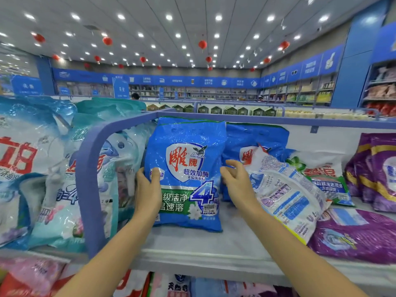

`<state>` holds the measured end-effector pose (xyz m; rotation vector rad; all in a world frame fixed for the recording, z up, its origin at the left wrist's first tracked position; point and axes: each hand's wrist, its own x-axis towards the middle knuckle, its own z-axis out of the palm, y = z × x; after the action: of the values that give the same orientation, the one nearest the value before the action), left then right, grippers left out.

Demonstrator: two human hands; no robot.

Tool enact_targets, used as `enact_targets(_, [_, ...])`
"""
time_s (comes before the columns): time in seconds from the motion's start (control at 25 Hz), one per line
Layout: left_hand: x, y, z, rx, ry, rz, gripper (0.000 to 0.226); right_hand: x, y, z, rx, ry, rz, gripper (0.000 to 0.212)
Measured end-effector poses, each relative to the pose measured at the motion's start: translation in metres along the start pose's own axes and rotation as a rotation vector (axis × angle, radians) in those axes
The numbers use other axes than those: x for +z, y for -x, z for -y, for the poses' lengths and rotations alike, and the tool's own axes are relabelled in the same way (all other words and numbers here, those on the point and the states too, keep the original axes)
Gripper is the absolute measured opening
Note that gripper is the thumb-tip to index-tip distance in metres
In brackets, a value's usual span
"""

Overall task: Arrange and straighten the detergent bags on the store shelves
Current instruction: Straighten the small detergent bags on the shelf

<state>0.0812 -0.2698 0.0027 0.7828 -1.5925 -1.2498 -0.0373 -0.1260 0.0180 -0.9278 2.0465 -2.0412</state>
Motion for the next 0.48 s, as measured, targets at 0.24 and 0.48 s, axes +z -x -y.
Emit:
enact_targets(0.24, [-0.005,0.029,-0.011,0.489,-0.231,-0.025,0.066,-0.094,0.012,-0.012,-0.203,0.999,-0.096,0.022])
enact_targets(0.48, [0.041,0.049,-0.001,1.112,-0.911,0.228,0.057,-0.083,0.022,-0.04,-0.142,1.705,0.098,0.087])
